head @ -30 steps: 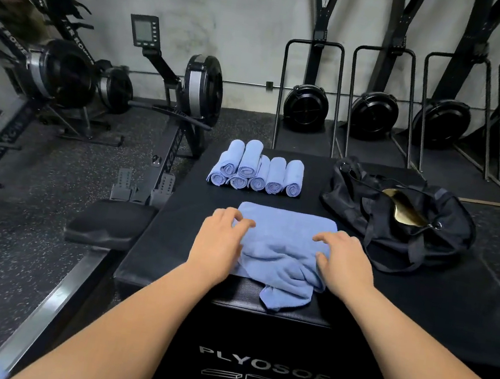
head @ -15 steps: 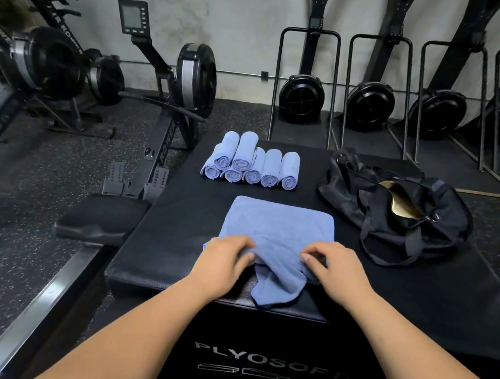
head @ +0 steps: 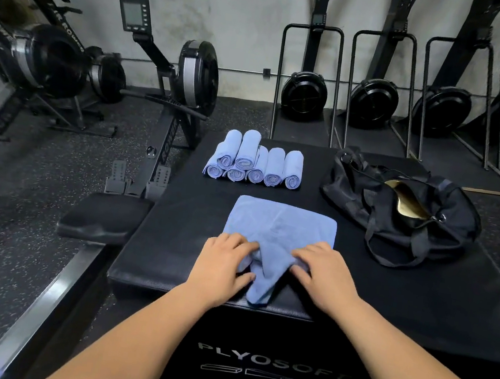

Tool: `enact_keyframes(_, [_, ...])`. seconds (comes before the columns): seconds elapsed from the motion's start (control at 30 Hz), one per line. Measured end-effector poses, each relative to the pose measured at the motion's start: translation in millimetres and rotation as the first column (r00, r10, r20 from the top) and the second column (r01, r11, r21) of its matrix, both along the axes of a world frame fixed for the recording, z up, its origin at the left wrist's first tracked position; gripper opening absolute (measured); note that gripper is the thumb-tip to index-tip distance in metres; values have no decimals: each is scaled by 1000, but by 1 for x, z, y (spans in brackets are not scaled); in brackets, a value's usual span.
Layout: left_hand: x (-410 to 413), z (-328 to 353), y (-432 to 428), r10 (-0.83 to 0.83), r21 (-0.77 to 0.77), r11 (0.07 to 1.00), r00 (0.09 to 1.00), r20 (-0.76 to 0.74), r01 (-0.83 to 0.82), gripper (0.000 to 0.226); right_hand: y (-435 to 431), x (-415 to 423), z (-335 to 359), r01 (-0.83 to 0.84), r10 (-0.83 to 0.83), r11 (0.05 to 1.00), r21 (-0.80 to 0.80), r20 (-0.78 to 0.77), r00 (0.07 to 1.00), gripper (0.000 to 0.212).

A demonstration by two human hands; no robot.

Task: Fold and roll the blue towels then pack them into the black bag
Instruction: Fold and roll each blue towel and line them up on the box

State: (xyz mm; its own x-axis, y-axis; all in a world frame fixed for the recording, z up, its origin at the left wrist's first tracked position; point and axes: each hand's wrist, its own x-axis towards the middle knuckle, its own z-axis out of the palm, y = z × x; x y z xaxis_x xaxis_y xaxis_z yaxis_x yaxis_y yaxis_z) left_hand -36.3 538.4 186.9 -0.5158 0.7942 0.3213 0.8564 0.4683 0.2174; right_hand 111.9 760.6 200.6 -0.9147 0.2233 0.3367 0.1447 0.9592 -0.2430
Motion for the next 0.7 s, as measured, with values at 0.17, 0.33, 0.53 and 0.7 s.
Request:
enact_keyframes(0.17, [-11,6,2,91,-15,996,994,67,-90,46,25,-5,14,400,-375,852,-337,138,917,30])
enact_keyframes(0.33, [-17,3,1,3,75,997,1000,16,-4,49,42,9,10,333,-329,923,-195,52,943,13])
enact_keyframes(0.53, [3,12,22,-201,155,968,980,9,197,57,21,17,10,89,-82,977,-191,47,996,44])
enact_keyframes(0.7, [11,15,43,-219,193,960,973,73,202,40,17,12,1,21,-29,987,-156,-50,998,59])
